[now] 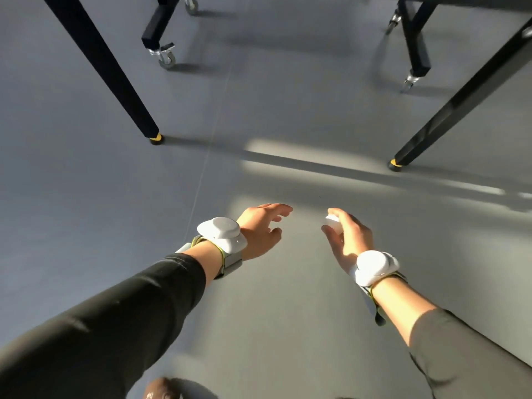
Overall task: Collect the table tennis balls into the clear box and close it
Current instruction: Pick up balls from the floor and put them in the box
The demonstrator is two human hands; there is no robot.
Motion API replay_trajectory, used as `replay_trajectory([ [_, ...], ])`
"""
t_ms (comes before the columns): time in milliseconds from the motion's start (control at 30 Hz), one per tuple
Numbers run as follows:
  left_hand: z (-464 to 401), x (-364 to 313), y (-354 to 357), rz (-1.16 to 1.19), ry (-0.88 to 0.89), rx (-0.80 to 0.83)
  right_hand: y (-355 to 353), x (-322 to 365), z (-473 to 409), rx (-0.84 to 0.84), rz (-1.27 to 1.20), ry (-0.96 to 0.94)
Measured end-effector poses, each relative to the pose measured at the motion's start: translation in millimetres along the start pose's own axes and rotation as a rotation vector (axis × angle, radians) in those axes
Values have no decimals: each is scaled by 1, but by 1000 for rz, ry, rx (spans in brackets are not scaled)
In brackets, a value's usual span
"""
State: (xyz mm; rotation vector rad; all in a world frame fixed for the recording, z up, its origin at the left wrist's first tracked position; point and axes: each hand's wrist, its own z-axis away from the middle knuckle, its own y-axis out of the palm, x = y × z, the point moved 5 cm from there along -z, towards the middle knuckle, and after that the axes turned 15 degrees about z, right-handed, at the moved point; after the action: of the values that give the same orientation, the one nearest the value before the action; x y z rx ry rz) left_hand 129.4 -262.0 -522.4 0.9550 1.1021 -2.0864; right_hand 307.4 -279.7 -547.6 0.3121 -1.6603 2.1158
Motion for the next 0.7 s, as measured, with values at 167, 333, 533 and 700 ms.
replay_trajectory([
  [167, 51, -88, -23, 24, 6, 28, -90, 47, 49, 27, -56, -48],
  [333, 111, -224, -79, 61, 80, 12, -231, 114, 91, 14, -78, -84],
  [533, 174, -377, -166, 149, 192, -18, -399, 212, 129, -57, -16, -219],
  [700, 211, -480, -256, 161, 312, -64, -513, 295, 142, -170, -21, -338],
])
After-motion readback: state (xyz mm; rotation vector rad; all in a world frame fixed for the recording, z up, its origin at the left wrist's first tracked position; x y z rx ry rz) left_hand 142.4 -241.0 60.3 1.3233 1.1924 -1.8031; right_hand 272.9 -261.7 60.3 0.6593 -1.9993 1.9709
